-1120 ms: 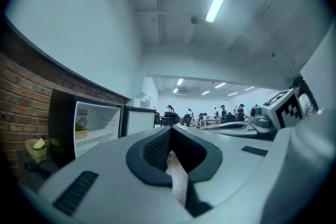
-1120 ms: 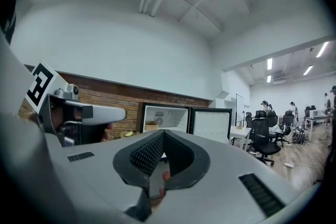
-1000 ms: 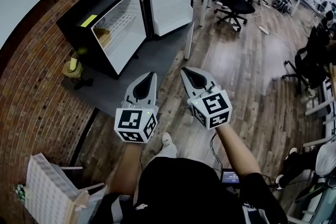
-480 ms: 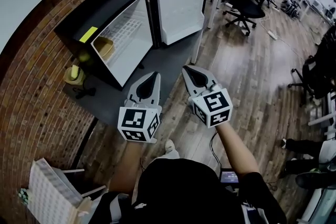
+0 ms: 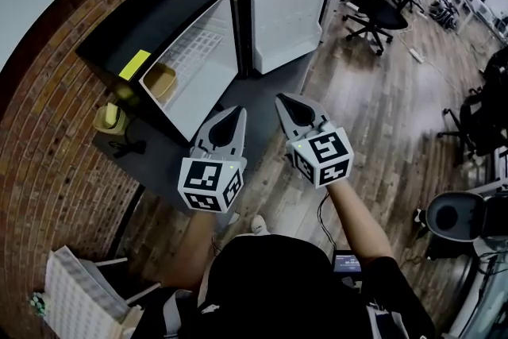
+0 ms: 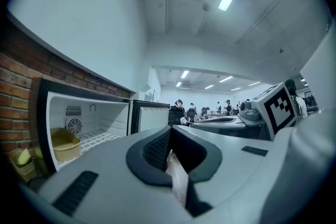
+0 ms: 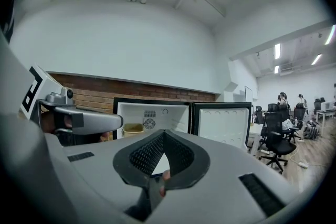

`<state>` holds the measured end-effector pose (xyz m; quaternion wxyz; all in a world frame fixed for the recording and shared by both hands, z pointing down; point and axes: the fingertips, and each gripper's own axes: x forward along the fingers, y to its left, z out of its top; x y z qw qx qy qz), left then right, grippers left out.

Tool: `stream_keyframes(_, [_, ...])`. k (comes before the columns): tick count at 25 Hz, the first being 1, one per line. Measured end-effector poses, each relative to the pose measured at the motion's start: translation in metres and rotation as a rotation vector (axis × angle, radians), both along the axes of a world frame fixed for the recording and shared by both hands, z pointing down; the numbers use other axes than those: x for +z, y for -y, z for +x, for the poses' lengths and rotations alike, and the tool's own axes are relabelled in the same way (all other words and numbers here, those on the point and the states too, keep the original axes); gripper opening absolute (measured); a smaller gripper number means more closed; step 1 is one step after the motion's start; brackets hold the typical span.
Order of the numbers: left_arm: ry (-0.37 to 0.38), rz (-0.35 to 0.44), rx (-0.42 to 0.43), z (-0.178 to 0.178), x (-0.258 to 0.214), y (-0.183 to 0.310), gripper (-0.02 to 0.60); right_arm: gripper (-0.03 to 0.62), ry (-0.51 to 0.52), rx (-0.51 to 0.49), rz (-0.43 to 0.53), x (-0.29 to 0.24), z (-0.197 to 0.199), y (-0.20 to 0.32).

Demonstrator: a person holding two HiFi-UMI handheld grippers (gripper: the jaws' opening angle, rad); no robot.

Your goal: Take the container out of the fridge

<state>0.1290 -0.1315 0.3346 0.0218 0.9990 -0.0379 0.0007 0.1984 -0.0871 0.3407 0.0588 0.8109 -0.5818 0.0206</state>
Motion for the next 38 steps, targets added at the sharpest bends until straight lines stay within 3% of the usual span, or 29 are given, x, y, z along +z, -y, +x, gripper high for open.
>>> stream_keyframes(19, [0.017, -0.015, -0.094, 0.009, 0.018, 0.095, 0.012, 0.040, -0.016, -0.151, -0.040, 0.011, -0.004, 0.119])
stream_keyframes(38, [0.057, -0.006, -0.391, 0.027, 0.027, 0.176, 0.012, 0.040, -0.047, -0.489, -0.073, 0.016, 0.010, 0.229])
